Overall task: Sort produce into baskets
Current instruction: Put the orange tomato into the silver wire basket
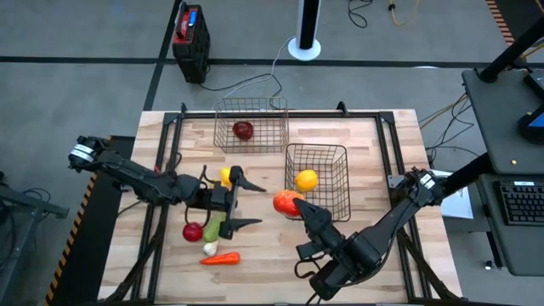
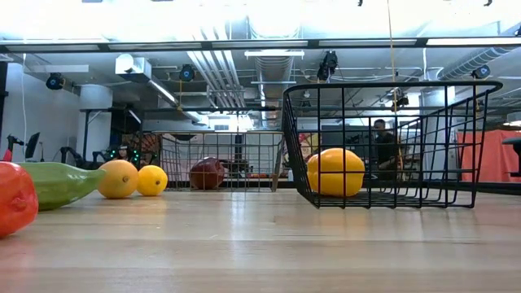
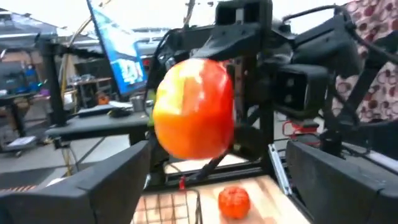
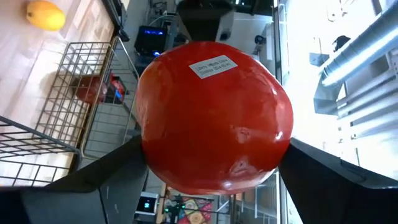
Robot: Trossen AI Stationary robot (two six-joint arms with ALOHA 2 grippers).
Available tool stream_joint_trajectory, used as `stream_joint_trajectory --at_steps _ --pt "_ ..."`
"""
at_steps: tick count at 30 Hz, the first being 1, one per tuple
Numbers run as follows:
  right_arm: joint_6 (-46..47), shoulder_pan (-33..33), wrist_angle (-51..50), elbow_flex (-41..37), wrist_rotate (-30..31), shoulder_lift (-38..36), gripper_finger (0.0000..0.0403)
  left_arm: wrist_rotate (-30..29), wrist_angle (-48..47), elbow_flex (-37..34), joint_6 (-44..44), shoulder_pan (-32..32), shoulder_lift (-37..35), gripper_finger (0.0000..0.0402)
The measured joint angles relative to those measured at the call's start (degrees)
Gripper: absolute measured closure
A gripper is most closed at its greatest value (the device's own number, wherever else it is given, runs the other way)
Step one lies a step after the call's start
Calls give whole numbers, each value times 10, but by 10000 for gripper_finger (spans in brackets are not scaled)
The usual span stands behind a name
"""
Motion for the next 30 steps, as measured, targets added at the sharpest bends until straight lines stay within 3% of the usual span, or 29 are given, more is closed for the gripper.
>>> stream_joint_trajectory --at_steps 24,30 --pt "-43 0 35 0 2 0 82 86 120 55 -53 59 131 34" --pt "-48 0 42 0 0 0 82 89 134 56 -50 59 133 51"
